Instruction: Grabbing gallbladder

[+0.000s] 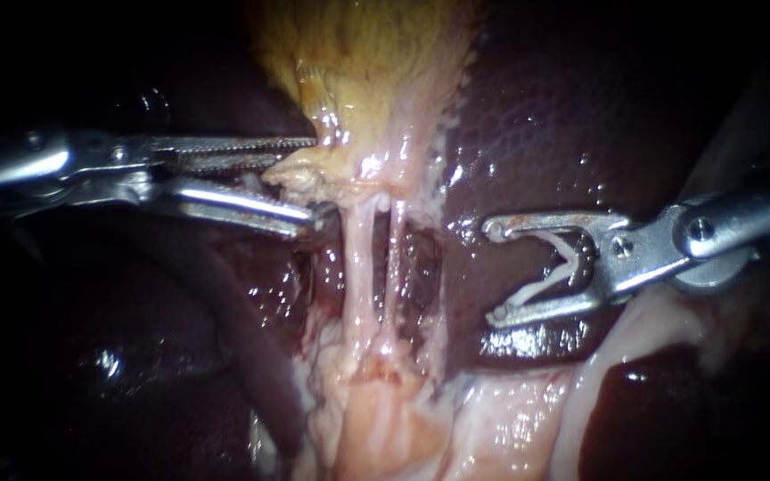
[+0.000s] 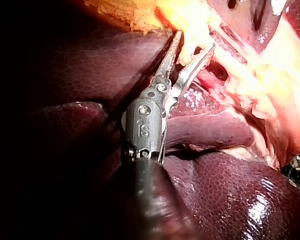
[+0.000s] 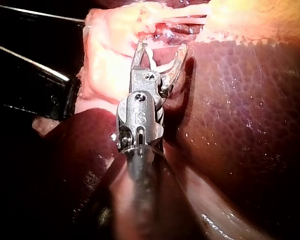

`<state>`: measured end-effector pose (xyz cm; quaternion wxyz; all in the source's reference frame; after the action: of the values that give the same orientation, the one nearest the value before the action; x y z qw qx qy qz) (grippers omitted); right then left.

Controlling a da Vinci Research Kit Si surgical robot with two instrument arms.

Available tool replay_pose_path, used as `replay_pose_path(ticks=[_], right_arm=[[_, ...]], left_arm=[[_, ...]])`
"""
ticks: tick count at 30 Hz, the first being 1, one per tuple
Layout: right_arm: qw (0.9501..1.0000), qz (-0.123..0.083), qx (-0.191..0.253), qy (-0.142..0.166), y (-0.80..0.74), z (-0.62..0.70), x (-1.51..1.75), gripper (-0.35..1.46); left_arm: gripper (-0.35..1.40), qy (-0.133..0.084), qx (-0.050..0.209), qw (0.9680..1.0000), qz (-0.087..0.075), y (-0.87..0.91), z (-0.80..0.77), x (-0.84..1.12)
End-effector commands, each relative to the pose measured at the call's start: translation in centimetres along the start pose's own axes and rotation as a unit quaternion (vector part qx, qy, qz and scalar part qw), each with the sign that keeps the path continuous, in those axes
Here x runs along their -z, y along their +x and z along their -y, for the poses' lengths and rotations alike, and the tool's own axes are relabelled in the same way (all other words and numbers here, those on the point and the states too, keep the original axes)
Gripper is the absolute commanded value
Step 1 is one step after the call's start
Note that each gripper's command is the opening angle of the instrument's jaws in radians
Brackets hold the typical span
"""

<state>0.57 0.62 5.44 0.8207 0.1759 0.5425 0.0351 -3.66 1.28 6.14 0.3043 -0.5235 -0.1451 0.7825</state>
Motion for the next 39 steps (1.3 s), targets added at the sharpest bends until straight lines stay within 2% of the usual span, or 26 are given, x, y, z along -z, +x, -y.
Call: replay_pose_path(ticks=[1, 2, 3, 4, 10, 15, 23, 29, 39], right_arm=[[1.0000, 0.000, 0.000, 0.000, 0.00, 0.00, 0.00, 0.50], [1.0000, 0.000, 0.000, 0.000, 0.00, 0.00, 0.00, 0.50], [1.0000, 0.000, 0.000, 0.000, 0.00, 0.00, 0.00, 0.50], [1.0000, 0.000, 0.000, 0.000, 0.00, 0.00, 0.00, 0.50], [1.0000, 0.000, 0.000, 0.000, 0.00, 0.00, 0.00, 0.50], [1.0000, 0.000, 0.000, 0.000, 0.00, 0.00, 0.00, 0.50], [1.0000, 0.000, 0.000, 0.000, 0.00, 0.00, 0.00, 0.50], [1.0000, 0.000, 0.000, 0.000, -0.01, -0.01, 0.00, 0.50], [1.0000, 0.000, 0.000, 0.000, -0.01, -0.01, -0.01, 0.50]], left_arm=[[0.05, -0.001, 0.000, 1.0000, 0.000, 0.00, 0.01, 0.01], [-0.06, 0.002, 0.000, 1.0000, 0.000, 0.00, 0.02, 0.01], [-0.30, 0.005, 0.000, 1.0000, 0.001, -0.01, 0.02, 0.02], [-0.35, 0.006, -0.001, 1.0000, 0.003, -0.01, 0.02, 0.03], [-0.35, 0.018, 0.017, 0.9996, 0.015, -0.02, 0.02, 0.09], [-0.35, 0.019, 0.027, 0.9993, 0.019, 0.03, -0.03, 0.18], [-0.35, 0.013, 0.041, 0.9988, 0.021, 0.43, -0.19, 0.52], [-0.35, 0.014, 0.051, 0.9986, 0.007, 0.73, -0.23, 0.80], [-0.35, 0.022, 0.054, 0.9983, 0.005, 0.74, -0.24, 0.84]])
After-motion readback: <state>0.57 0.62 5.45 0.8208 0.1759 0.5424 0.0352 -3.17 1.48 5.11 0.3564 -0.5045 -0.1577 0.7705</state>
